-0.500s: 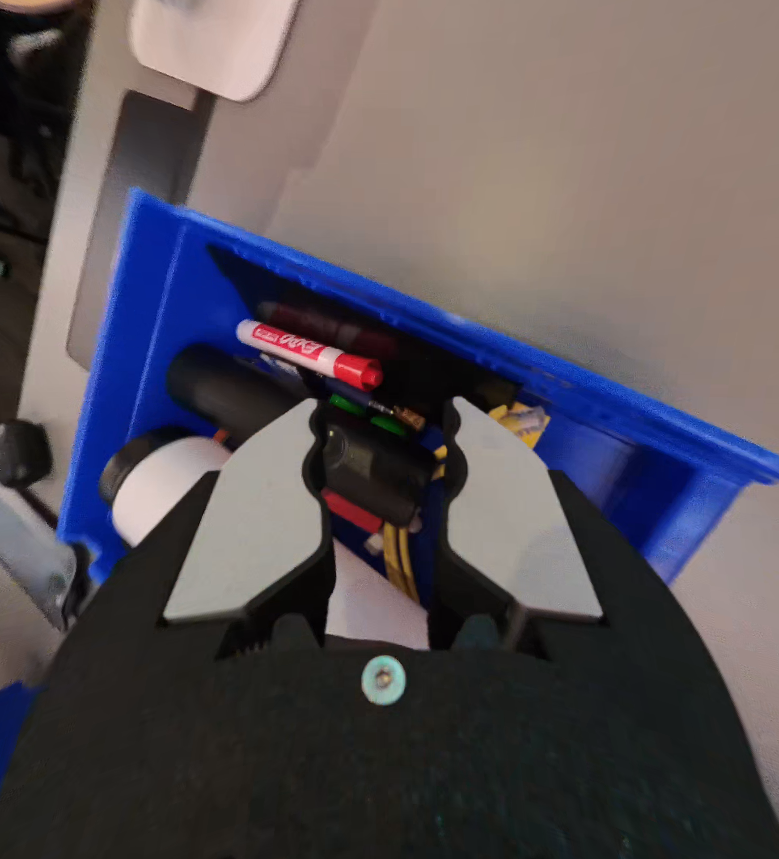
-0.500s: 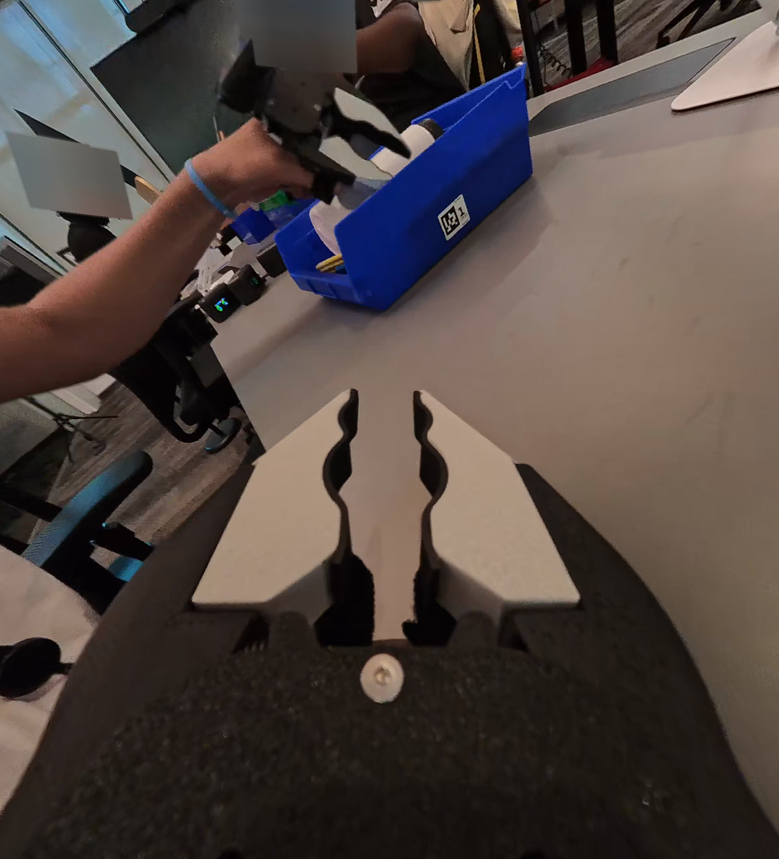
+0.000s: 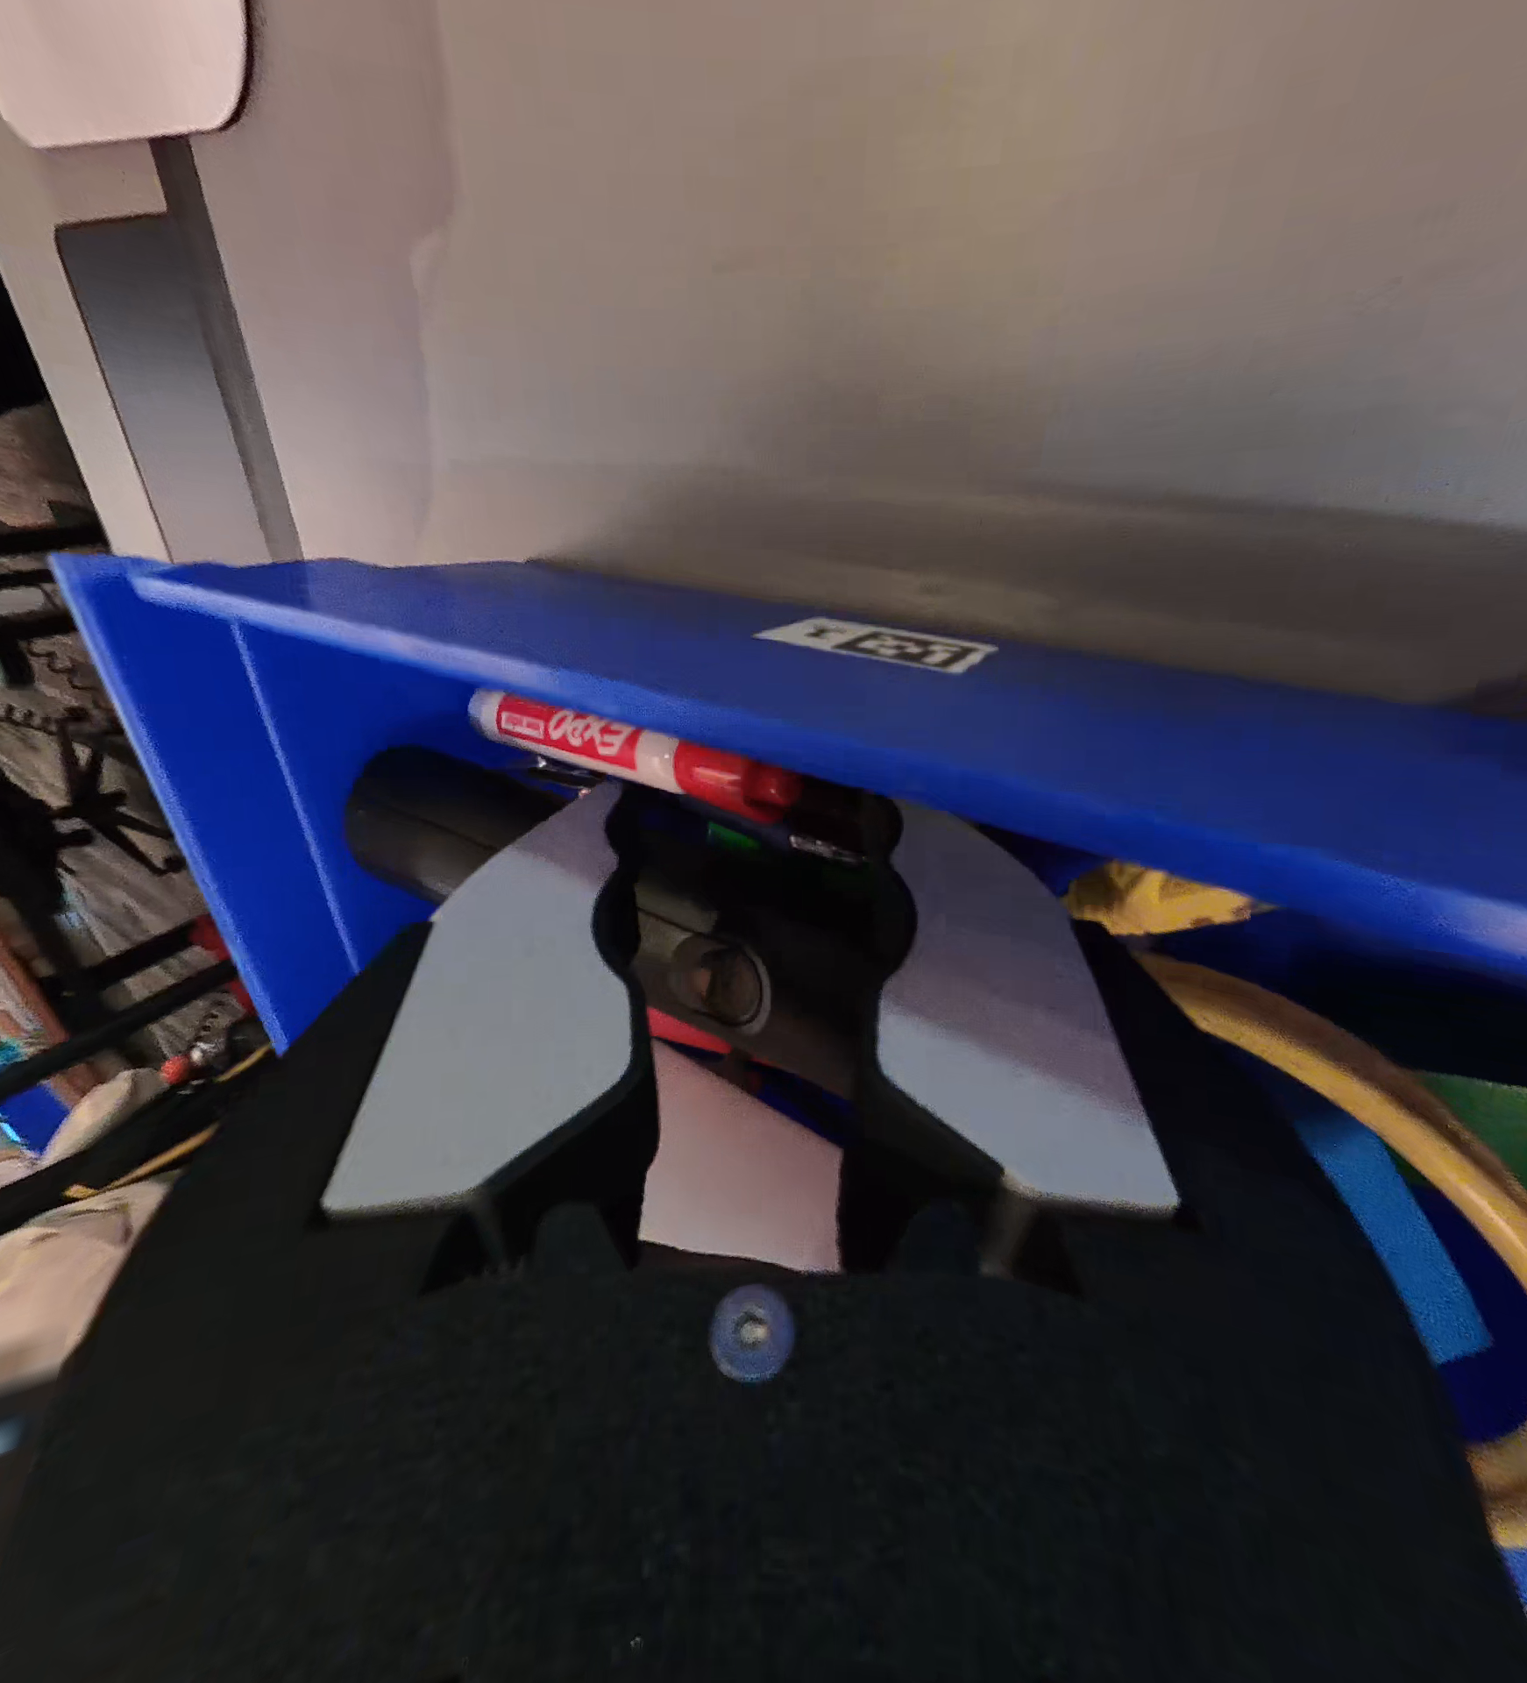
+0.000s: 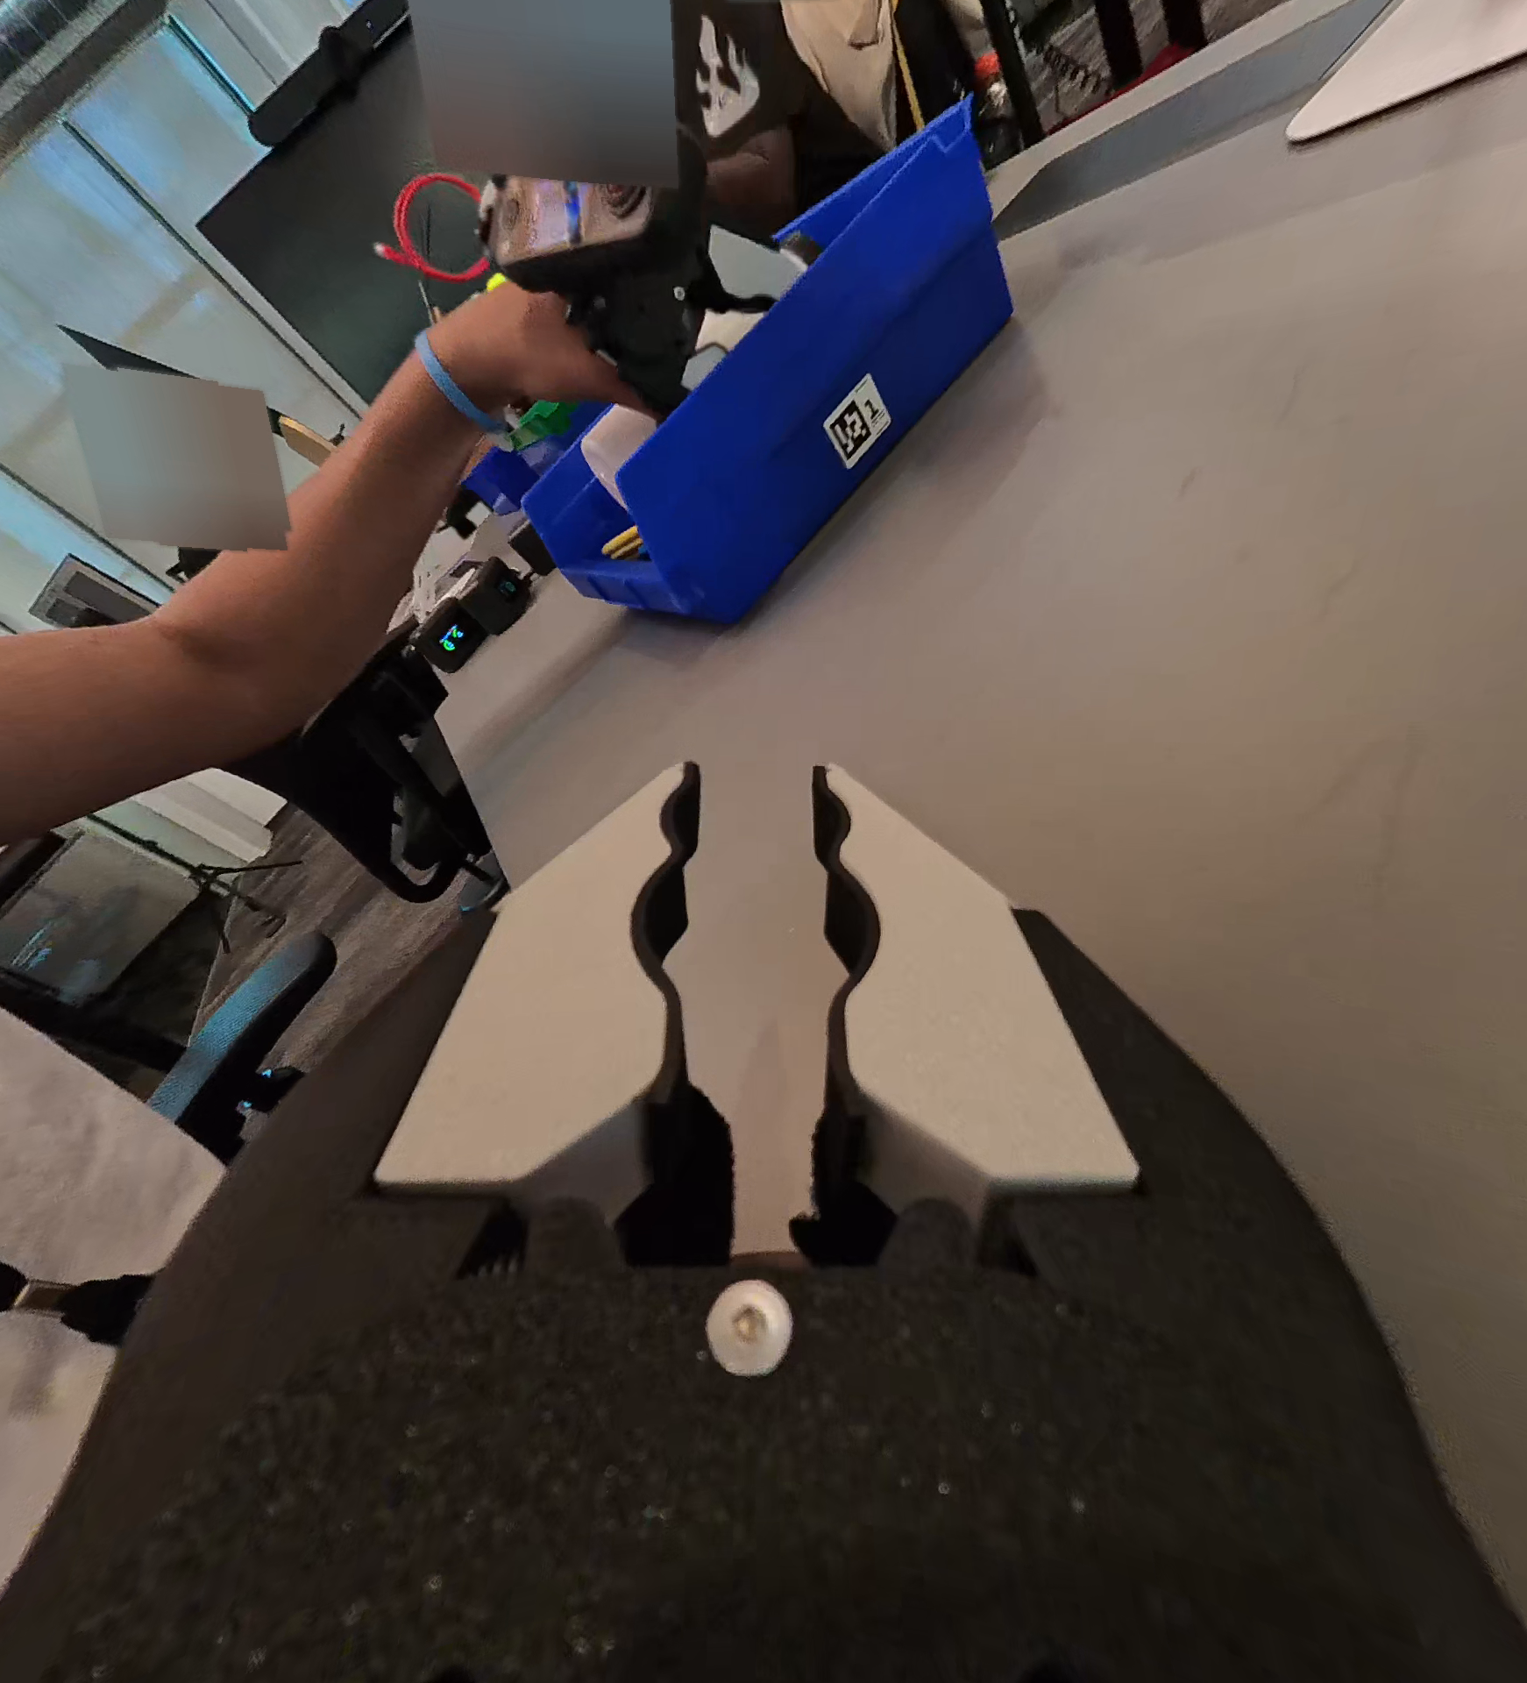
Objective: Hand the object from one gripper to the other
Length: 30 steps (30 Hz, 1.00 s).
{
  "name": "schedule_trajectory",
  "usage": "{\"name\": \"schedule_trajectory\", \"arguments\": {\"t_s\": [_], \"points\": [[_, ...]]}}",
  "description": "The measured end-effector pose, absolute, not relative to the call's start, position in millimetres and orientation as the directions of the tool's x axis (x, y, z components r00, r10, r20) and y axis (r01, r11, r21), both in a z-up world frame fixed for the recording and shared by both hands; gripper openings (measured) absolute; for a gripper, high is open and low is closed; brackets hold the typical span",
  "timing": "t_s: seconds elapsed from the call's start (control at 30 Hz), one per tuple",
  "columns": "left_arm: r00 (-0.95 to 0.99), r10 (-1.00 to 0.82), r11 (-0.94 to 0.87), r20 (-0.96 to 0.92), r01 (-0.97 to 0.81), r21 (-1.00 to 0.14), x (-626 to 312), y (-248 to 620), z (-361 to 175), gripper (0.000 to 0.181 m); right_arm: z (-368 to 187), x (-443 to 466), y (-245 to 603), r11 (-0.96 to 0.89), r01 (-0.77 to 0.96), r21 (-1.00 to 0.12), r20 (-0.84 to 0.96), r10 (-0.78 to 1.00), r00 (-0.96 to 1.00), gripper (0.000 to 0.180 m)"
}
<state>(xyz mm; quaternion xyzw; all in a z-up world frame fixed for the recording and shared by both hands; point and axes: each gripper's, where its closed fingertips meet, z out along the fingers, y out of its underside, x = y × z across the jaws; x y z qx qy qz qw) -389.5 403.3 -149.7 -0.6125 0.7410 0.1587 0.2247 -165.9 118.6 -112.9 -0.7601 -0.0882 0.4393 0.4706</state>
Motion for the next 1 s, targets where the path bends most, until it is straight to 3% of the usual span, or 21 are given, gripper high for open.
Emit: {"name": "schedule_trajectory", "arguments": {"t_s": [0.27,0.4,0.67,0.73,1.0], "points": [[-0.257,-0.817,0.256,-0.516,-0.964,0.075,-390.6,401.5,-159.1,0.04,-120.6,-180.9,115.0,-0.565,-0.211,-0.797,-0.565,0.576,0.592,0.025],[-0.195,-0.865,0.187,-0.462,-0.98,0.064,-394.7,406.3,-163.7,0.049,-120.6,-181.2,113.4,-0.575,-0.218,-0.789,-0.579,0.574,0.58,0.025],[-0.137,-0.879,0.122,-0.456,-0.991,0.062,-395.4,412.0,-164.7,0.046,-117.4,-177.6,109.4,-0.576,-0.234,-0.783,-0.591,0.572,0.569,0.025],[-0.118,-0.867,0.125,-0.484,-0.992,0.019,-390.8,415.5,-161.3,0.031,-116.5,-178.3,107.8,-0.579,-0.236,-0.781,-0.596,0.575,0.561,0.026],[-0.133,-0.797,0.149,-0.589,-0.989,0.022,-389.0,415.8,-158.1,0.024,-114.7,-179.5,102.2,-0.575,-0.229,-0.785,-0.591,0.585,0.556,0.026]]}}
